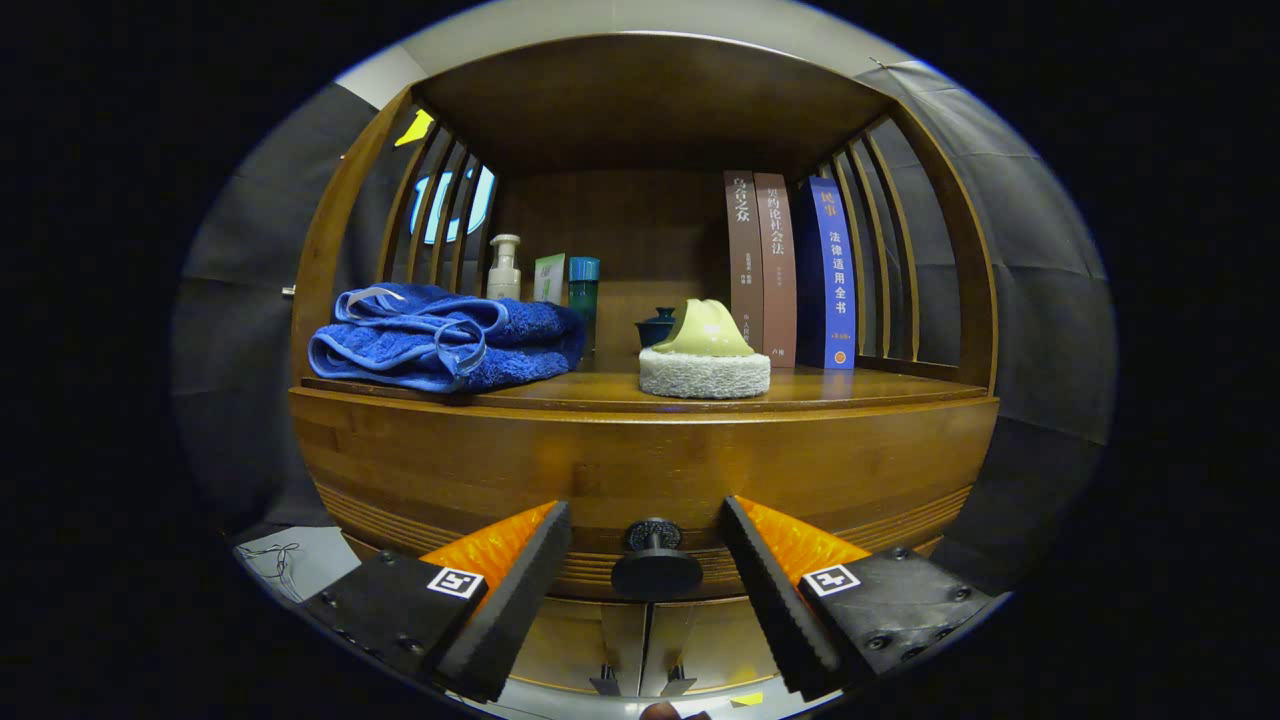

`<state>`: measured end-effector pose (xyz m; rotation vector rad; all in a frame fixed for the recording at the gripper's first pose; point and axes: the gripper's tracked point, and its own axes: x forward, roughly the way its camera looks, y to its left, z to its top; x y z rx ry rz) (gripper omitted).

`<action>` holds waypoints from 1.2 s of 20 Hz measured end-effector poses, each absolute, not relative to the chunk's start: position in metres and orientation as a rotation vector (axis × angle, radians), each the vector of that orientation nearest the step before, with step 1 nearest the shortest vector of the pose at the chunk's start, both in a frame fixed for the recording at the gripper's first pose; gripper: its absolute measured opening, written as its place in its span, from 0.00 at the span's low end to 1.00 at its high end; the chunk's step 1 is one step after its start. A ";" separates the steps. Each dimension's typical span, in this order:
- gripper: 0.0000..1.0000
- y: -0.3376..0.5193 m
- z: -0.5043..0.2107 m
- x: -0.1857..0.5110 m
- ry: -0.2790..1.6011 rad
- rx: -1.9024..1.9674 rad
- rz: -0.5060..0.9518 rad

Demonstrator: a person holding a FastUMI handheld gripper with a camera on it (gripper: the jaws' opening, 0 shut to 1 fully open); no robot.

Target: Pull open the drawer, take out the items inside it, and place them on the countertop above the cabinet.

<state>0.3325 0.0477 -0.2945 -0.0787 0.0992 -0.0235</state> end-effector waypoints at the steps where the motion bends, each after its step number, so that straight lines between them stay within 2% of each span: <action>1: 1.00 0.049 -0.293 0.329 0.096 -0.071 -0.024; 11: 1.00 0.055 -0.261 0.300 0.113 -0.090 0.000; 24: 1.00 0.051 -0.154 0.178 0.005 -0.006 0.026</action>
